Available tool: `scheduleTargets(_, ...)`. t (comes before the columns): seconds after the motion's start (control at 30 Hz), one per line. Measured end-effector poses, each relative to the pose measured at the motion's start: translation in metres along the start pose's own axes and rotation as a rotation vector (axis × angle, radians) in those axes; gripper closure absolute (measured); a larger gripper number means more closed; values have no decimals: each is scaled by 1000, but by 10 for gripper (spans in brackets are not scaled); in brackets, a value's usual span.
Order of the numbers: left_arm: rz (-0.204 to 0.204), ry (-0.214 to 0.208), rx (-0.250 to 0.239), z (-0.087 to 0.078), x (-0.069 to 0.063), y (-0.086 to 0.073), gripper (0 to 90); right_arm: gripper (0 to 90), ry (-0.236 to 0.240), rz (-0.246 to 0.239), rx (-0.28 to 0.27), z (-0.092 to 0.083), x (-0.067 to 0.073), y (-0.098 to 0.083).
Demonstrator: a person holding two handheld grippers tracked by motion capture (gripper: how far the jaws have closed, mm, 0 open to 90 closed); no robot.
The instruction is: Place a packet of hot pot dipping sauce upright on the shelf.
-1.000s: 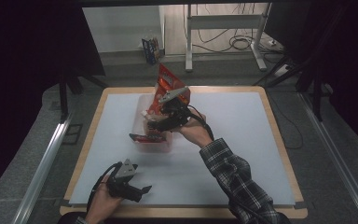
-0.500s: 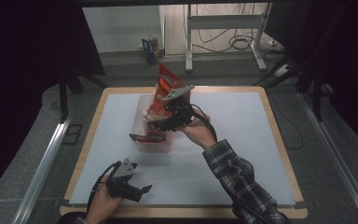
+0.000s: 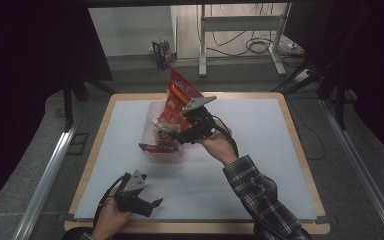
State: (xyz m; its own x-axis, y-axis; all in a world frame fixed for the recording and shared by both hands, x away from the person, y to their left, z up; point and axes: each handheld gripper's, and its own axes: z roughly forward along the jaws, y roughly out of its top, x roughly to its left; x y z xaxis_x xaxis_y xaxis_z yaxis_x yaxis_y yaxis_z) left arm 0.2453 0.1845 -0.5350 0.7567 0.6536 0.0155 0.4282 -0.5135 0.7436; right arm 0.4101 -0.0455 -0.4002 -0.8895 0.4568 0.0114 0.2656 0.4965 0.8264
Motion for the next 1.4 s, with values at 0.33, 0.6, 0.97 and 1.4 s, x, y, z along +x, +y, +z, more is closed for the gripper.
scheduleTargets(0.33,6,12,-2,0,-1,0,14,84,-17,34,-31,-8,-2,-12)
scheduleTargets(0.6,11,15,4,0,-2,-1,13,58,-33,27,-30,-12,2,-25)
scheduleTargets(0.97,18,19,-8,-1,-2,-1,12,34,-53,26,-32,-20,6,-40)
scheduleTargets(1.4,-38,-35,-89,-9,2,0,7,22,-46,23,-16,-25,14,-51)
